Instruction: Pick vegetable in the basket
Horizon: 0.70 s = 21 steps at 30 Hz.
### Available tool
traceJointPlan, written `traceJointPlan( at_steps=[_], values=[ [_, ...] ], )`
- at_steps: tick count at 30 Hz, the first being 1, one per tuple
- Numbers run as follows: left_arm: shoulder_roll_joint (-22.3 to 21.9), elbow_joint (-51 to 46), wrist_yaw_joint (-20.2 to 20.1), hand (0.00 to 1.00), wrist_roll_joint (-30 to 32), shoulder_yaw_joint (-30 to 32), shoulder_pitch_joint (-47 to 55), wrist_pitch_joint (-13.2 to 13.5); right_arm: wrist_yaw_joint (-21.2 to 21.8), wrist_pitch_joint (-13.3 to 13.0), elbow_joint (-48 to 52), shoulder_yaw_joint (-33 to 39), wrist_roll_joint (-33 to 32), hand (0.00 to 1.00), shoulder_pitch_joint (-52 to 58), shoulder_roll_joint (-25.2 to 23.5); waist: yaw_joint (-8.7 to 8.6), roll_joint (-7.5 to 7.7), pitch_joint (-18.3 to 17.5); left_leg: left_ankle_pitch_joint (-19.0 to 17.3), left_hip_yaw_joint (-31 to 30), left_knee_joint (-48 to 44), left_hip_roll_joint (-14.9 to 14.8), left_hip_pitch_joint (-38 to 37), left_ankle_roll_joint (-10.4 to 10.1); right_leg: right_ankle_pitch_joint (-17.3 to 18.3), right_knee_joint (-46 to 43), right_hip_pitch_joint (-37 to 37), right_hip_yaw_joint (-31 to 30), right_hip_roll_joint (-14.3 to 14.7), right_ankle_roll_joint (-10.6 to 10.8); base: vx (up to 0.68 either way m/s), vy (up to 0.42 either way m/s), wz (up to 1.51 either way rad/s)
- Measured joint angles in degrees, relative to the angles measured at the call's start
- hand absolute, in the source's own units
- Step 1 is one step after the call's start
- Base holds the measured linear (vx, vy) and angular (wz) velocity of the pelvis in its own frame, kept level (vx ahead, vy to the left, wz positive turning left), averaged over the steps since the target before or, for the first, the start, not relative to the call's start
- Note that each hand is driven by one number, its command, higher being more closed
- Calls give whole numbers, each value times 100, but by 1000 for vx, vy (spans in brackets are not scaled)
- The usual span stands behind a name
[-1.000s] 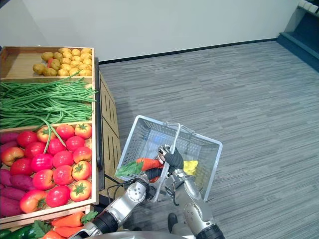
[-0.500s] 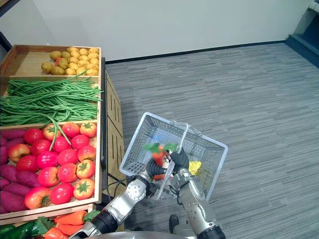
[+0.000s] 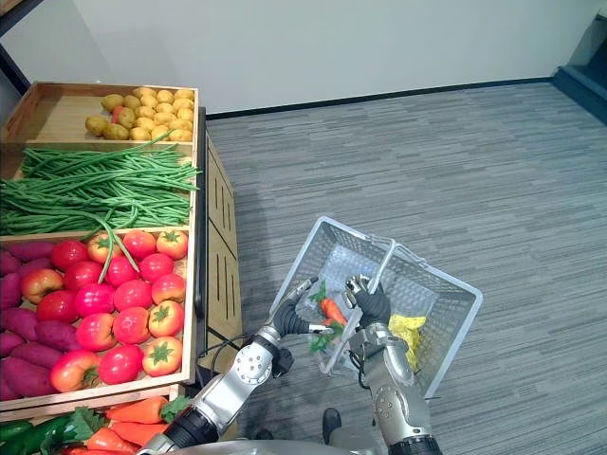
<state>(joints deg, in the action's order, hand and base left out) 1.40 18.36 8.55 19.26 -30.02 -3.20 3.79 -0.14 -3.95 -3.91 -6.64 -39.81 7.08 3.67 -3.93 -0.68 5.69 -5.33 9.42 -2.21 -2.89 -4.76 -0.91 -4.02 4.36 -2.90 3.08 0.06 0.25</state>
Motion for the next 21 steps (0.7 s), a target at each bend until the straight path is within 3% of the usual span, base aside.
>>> traceJointPlan(
  at_steps=[5, 8, 12, 17, 21],
  values=[
    [6, -367, -74, 0, -69, 357, 159, 78, 11, 0, -109, 13, 39, 100, 3, 0, 1, 0, -1, 1, -5, 1, 1, 2, 0, 0, 0, 1, 6, 0, 0, 0, 0, 0],
    [58, -768, -87, 0, -316, 821, 493, 179, 14, 1, -276, 238, 630, 100, 128, 4, 24, 0, -1, 1, -23, 0, 1, 6, 0, 0, 0, -3, 23, 0, 0, -5, 4, 2],
    [257, -1090, -80, 0, -878, 1915, 1044, 246, 29, 2, -769, 807, 1982, 100, 438, 23, 27, -3, -3, 40, -166, 24, 22, -10, -14, 6, 28, -81, 183, -22, 9, -23, 13, 18],
    [447, -1173, -92, 0, -1477, 2474, 1533, 338, 27, 10, -1410, 1148, 2650, 100, 533, 148, 33, -16, -10, 144, -333, 165, 73, -2, -7, 7, 87, -107, 357, -64, 11, -26, 6, 17],
    [449, -1047, -126, 0, -1524, 2623, 1646, 355, 28, 14, -1697, 1158, 2920, 100, 595, 162, 90, -23, -14, 199, -395, 242, 84, 0, -5, 7, 90, -100, 454, -76, 11, -15, 7, 11]
  ],
)
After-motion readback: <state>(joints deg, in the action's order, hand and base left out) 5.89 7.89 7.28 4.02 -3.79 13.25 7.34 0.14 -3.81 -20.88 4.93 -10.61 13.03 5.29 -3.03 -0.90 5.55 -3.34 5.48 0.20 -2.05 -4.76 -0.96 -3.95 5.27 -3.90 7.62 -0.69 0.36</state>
